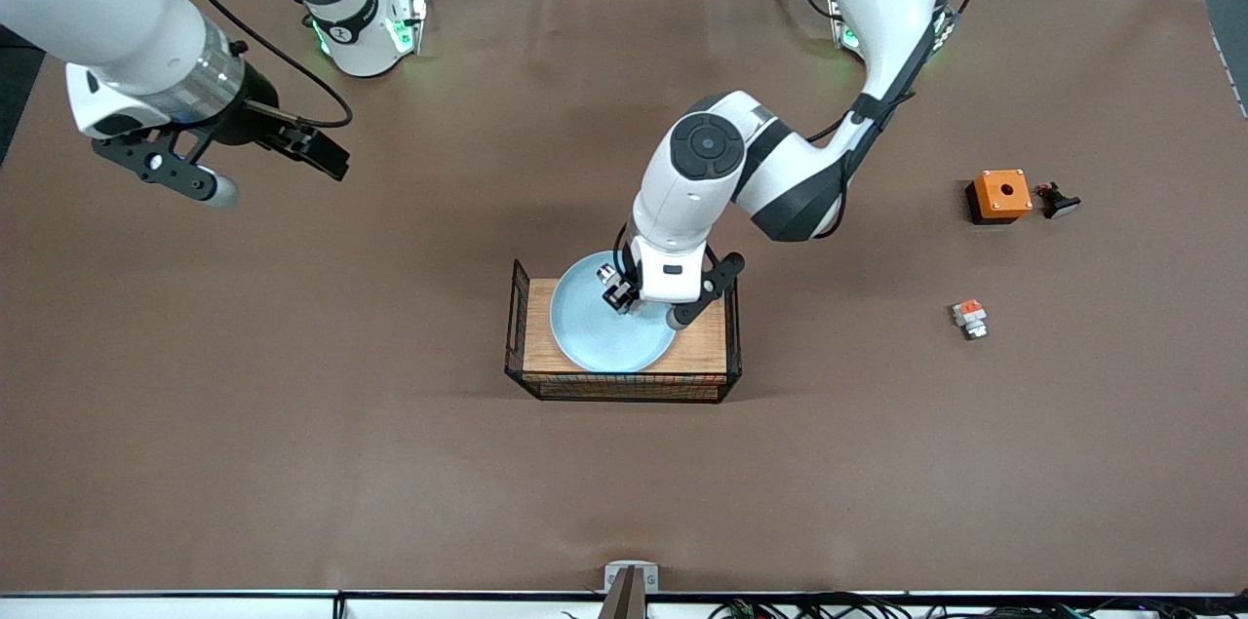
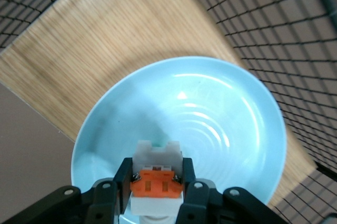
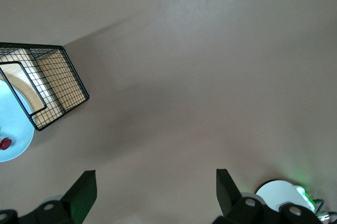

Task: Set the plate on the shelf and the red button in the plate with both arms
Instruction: 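Move the held button with the left gripper over the plate while the right gripper withdraws, then release the button onto the plate and lift the left gripper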

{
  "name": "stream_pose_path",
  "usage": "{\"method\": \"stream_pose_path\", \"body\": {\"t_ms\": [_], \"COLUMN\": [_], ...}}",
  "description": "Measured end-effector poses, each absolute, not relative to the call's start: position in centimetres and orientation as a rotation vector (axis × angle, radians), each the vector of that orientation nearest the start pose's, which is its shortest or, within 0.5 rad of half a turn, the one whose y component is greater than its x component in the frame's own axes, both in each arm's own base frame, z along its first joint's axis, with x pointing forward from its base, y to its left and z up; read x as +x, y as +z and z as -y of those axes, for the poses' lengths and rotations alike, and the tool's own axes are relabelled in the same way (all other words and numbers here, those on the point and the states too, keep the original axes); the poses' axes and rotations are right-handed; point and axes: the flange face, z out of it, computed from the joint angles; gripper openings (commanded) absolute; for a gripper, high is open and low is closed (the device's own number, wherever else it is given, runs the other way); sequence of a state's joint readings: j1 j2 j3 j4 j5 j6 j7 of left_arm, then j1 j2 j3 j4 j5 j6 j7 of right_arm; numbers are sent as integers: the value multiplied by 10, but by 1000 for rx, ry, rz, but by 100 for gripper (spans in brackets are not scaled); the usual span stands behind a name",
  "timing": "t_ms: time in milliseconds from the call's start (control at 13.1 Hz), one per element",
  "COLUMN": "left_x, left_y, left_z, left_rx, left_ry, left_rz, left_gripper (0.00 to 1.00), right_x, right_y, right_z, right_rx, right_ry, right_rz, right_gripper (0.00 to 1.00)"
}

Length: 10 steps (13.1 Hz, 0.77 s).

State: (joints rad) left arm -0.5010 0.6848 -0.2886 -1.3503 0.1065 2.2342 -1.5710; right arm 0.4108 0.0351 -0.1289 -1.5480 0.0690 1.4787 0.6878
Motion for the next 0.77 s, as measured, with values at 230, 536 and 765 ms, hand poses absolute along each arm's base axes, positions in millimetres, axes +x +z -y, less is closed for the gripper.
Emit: {"method": "stream_pose_path", "body": {"t_ms": [230,536,765], "left_x": [570,573,580], "left_y": [354,357,376], "left_z": [490,489,480], "left_rx": [-3103,-3105,-3091], "left_ry": [-21,-30,-45], "left_rz": [1339,1348,1352], "left_gripper": [99,100,100], "right_x": [531,525,519], "right_y": [610,616,626], "right_z": [-130,-84,-53], "right_rx": [-3062,-3069,-3075], "right_ry": [147,83,44], "right_rz": [-510,-313,-200], "right_gripper": [100,100,100]}}
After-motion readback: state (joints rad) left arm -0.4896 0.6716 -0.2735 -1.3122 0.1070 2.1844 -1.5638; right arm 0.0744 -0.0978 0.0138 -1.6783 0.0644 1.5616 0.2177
